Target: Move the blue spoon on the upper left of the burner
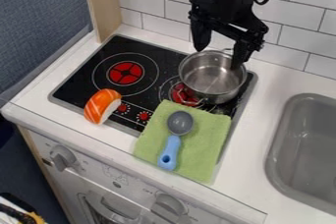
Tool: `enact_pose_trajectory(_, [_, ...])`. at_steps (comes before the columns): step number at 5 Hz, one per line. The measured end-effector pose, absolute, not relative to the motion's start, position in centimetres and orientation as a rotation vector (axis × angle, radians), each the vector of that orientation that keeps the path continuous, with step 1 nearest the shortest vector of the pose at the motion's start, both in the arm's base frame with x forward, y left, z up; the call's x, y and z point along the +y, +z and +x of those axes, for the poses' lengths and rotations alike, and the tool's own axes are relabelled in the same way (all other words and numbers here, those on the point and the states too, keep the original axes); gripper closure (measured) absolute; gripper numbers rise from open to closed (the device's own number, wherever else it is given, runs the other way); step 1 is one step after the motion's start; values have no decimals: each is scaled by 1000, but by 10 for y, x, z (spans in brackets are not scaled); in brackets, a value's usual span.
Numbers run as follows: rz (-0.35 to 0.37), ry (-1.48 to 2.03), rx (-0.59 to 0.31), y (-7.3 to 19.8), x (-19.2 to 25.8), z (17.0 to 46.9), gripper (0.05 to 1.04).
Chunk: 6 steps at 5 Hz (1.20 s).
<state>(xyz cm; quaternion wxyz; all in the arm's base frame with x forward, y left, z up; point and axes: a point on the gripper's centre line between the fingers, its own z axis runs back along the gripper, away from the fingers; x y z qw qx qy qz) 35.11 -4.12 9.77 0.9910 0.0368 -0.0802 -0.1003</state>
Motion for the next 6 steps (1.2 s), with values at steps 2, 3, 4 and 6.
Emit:
enact_pose_trajectory(2, [43,-172,-122,77,-12,331,83])
enact_pose_trajectory(3, [33,-181,-168,89,-7,294,83])
enact_pose_trajectory(4, [15,-149,-129,78,-20,257,83])
enact_pose_trajectory(6, [-2,-147,-63,39,-53,237,83])
